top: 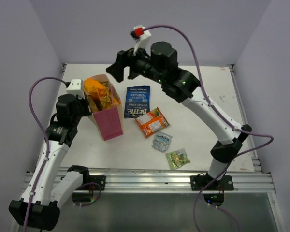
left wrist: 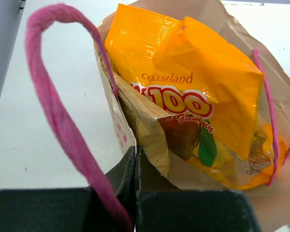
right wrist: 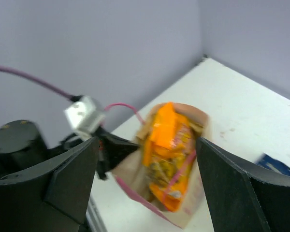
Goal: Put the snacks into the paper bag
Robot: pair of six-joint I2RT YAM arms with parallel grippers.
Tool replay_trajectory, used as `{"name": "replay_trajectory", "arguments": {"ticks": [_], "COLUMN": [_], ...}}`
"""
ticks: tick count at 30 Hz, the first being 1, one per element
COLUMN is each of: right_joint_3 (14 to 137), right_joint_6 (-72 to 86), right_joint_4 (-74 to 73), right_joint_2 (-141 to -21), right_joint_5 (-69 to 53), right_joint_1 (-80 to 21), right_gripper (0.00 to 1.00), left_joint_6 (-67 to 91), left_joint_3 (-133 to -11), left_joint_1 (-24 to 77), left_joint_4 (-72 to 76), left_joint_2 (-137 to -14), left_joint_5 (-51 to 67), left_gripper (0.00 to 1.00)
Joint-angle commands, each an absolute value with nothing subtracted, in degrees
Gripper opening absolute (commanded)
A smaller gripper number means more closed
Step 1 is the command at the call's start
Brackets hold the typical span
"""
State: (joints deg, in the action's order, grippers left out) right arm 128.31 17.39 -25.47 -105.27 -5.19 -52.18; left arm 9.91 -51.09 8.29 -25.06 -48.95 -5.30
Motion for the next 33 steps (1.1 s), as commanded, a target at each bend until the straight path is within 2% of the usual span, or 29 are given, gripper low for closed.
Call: {"name": "replay_trajectory", "arguments": {"ticks": [1,3,8,15,24,25,26,28,29,31,33], "right_joint_3": [119.2,113.3,112.8,122.2,123.3,123.2,123.0,121.9,121.5,120.3,118.8], "right_joint_6": [19.0,21.7,18.5,19.3,19.2,19.4,19.7,20.3,20.5,20.4,19.9], "right_joint_4": [-29.6,-29.5,-31.8,-34.5,-33.4,-33.4,-33.3,-33.3,-33.4,-34.3,-34.5], "right_joint_2": [-103.2,-104.2,-115.2,-131.3,-137.7,-138.7,-139.1,-139.7,-139.9,-140.2,-139.8], "right_joint_5": [-0.3,-0.8,-0.2,-0.2,1.8,0.9,0.4,0.2,-1.1,-1.2,-0.7], "right_joint_1": [-44.7,-39.0,-33.1,-31.3,-30.8,-30.8,-30.8,-30.8,-30.8,-30.8,-30.8], "right_gripper": [0.85,0.87,0.91,0.93,0.91,0.88,0.74,0.56,0.39,0.34,0.38], "left_joint_6": [10.0,10.1,11.1,14.1,13.5,13.5,13.5,13.4,13.4,13.4,13.4], "left_joint_3": [-49.9,-50.2,-49.2,-49.1,-50.7,-51.1,-51.2,-51.3,-51.3,-51.2,-51.0], "left_joint_1": [8.5,8.4,8.4,8.4,8.4,8.4,8.4,8.4,8.4,8.4,8.4], "left_joint_4": [-24.0,-24.8,-26.7,-28.7,-28.4,-28.4,-28.3,-28.0,-27.9,-27.7,-27.2], "left_joint_2": [-47.8,-47.0,-44.9,-44.0,-46.0,-46.2,-46.4,-46.9,-47.0,-47.3,-47.3], "left_joint_5": [-10.8,-15.0,-18.2,-19.8,-17.1,-16.9,-16.8,-16.5,-16.4,-16.2,-16.0], "left_gripper": [0.00,0.00,0.00,0.00,0.00,0.00,0.00,0.00,0.00,0.00,0.00]}}
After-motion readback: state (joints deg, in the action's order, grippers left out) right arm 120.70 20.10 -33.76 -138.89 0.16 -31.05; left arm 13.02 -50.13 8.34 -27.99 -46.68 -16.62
